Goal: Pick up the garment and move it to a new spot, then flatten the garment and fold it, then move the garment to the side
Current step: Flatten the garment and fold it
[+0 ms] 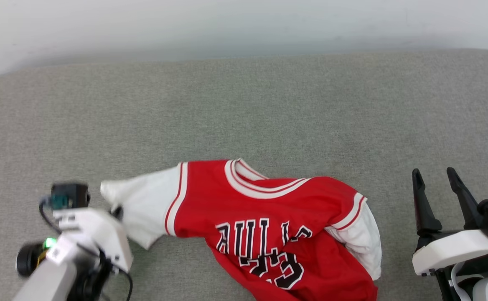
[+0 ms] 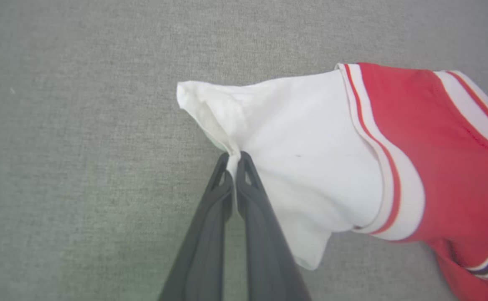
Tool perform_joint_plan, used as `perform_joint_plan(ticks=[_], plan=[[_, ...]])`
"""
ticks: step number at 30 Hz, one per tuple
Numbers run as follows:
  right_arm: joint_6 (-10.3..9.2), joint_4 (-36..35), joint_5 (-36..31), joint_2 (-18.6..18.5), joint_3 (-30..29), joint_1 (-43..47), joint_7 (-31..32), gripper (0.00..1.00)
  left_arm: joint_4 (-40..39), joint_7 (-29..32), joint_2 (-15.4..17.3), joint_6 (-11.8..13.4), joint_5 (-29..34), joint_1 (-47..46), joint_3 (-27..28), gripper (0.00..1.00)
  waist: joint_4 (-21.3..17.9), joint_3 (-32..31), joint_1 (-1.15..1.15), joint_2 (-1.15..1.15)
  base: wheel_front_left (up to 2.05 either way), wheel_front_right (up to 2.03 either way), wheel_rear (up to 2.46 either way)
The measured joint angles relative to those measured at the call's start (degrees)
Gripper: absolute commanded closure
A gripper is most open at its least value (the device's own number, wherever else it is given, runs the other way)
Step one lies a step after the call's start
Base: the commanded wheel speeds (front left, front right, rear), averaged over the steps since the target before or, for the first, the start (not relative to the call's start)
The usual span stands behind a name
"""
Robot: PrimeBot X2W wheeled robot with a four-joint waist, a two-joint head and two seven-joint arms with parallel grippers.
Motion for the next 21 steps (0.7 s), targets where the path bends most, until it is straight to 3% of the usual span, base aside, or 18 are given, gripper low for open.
perform_joint_plan(ticks=[4,9,10,11,12,21], plan=[[0.01,-0.5,-0.3,0.0,0.1,0.9,0.6,0.0,-2.8,-0.8,0.3,3.1,-2.5,8.5,1.9,1.0,0.7,-1.1,0.0,0.0,0.0,0.0,0.0],[0.0,-1.0,-0.8,0.0,0.0,2.2,1.4,0.0,-4.4,-2.2,-1.5,4.4,-4.6,15.1,2.3,1.0,0.8,-2.5,0.0,0.0,0.0,0.0,0.0],[0.01,-1.2,-0.8,0.0,-0.1,2.4,1.6,0.0,-4.5,-2.6,-1.8,4.4,-4.6,15.5,2.3,0.84,0.8,-2.7,0.0,0.0,0.0,0.0,0.0],[0.01,-1.4,-0.9,0.0,-0.1,2.8,1.7,0.0,-4.7,-3.2,-2.2,4.4,-4.6,15.7,2.3,0.23,0.9,-3.0,0.0,0.0,0.0,0.0,0.0],[0.01,-1.5,-1.1,0.0,-0.1,3.2,2.0,0.0,-4.7,-4.1,-2.6,4.4,-4.5,15.9,2.2,0.0,0.9,-3.3,0.0,0.0,0.0,0.0,0.0],[0.01,-3.6,-2.3,0.0,-0.6,4.8,3.7,0.0,-6.5,-15.1,-3.7,2.5,0.7,14.3,1.5,0.0,0.9,-5.6,0.0,0.0,0.0,0.0,0.0]])
